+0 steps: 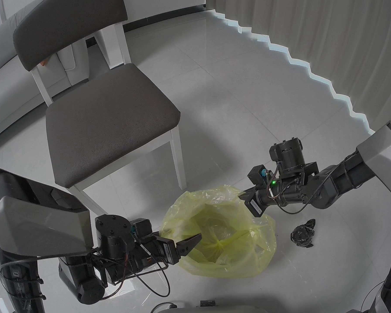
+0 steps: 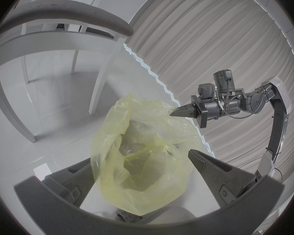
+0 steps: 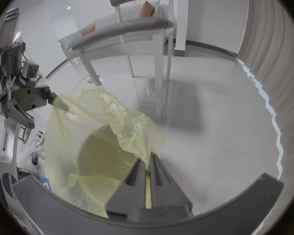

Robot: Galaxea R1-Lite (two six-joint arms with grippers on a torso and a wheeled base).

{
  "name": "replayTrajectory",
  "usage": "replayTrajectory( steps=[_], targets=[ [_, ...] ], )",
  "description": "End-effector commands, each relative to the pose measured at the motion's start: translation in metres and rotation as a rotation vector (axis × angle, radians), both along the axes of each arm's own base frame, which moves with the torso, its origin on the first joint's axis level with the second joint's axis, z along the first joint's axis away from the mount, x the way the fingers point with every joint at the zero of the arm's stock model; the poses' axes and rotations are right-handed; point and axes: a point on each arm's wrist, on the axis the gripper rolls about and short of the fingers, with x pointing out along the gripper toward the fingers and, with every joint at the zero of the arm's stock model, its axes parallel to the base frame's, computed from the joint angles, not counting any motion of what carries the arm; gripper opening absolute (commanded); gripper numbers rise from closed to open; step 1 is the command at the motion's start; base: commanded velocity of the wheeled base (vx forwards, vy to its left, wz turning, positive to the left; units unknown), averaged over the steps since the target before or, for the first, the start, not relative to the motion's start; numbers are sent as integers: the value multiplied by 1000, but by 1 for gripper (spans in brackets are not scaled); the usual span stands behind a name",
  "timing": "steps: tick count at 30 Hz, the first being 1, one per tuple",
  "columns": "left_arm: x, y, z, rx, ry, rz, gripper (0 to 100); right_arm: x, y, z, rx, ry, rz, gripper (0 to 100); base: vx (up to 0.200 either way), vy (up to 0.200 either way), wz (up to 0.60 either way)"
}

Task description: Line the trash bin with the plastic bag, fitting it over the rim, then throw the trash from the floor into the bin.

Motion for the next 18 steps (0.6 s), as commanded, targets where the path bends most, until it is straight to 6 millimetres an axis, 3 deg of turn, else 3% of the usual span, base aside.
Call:
replayTrajectory(
  steps=[1, 10, 15, 18],
  targets=[
    [6, -1, 2, -18, -26, 7, 100, 3, -6, 24, 26, -54, -15, 0, 0, 0, 0],
    [15, 4, -6, -9, -14, 40, 100, 13, -6, 32, 30, -70, -23, 0, 0, 0, 0],
    [23, 5, -12, -7, -11, 57, 100, 21, -6, 22, 22, -57, -30, 0, 0, 0, 0],
    [34, 4, -14, -18, -30, 70, 100, 36, -10, 11, 17, -50, -50, 0, 0, 0, 0]
  ],
)
